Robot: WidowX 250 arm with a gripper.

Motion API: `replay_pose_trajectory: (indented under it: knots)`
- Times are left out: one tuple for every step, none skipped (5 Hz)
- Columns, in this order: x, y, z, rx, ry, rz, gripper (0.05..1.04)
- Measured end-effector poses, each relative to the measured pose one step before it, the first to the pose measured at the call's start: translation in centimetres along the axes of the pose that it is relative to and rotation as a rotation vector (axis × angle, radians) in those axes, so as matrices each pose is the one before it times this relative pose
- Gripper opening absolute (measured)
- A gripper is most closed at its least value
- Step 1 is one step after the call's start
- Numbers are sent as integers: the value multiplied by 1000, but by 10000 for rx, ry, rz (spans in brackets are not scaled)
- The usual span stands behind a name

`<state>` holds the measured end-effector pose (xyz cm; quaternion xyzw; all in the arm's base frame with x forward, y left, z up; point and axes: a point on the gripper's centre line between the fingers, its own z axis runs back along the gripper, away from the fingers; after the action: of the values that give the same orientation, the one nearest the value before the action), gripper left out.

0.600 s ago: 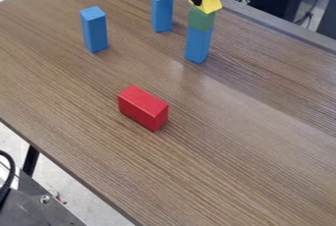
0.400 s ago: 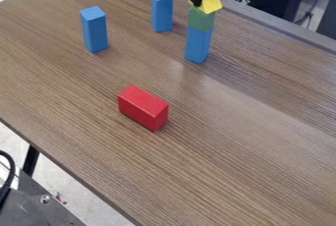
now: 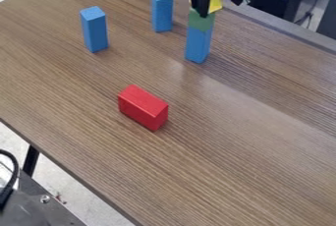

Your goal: Put the red prism on top of the blue prism

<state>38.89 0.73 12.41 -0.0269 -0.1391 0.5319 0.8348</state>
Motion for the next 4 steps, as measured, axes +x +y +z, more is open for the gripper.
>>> replay_pose_trajectory:
  knots:
    - [106, -627, 2335, -610, -342, 176, 1001]
    - [-511, 928, 1939, -259, -301, 404, 1001]
    - [-2360, 3028, 737, 293, 244, 1228, 1001]
    - [-2409, 3627, -1364, 526, 579, 1421, 1001]
